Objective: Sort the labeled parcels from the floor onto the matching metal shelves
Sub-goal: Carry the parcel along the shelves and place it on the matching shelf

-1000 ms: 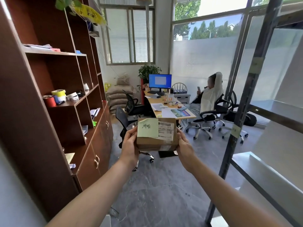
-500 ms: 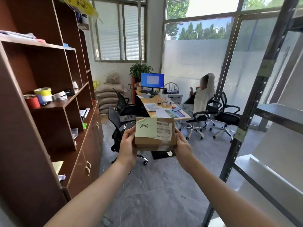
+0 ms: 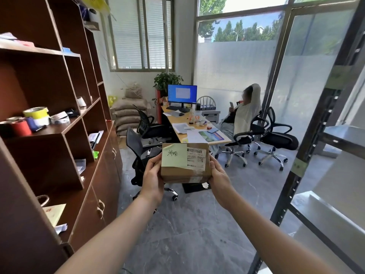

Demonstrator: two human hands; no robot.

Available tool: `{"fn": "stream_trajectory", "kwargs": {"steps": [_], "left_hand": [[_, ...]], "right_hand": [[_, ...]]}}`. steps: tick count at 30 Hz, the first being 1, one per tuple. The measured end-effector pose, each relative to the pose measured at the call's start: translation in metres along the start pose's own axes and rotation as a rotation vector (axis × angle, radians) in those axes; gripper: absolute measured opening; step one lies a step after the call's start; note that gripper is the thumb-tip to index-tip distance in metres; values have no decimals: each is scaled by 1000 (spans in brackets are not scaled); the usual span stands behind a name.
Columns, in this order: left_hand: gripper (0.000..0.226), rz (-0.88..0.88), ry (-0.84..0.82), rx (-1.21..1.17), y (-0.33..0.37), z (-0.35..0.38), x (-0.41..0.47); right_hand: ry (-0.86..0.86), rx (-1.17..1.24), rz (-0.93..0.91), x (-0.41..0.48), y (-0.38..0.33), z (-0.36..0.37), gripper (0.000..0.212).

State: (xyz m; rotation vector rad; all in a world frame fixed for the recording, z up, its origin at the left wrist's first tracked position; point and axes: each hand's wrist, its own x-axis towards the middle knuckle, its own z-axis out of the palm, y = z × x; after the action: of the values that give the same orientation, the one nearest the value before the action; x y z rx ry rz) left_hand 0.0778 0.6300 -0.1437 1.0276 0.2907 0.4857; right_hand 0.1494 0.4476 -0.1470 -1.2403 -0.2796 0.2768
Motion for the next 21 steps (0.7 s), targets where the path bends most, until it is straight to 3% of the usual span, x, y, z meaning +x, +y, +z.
{"fn": "stream_trajectory", "kwargs": {"steps": [21], "left_hand": [[25,-5,56,-40,-45,97,99]], "right_hand": [[-40,38,3,133,-7,-87,36]]}}
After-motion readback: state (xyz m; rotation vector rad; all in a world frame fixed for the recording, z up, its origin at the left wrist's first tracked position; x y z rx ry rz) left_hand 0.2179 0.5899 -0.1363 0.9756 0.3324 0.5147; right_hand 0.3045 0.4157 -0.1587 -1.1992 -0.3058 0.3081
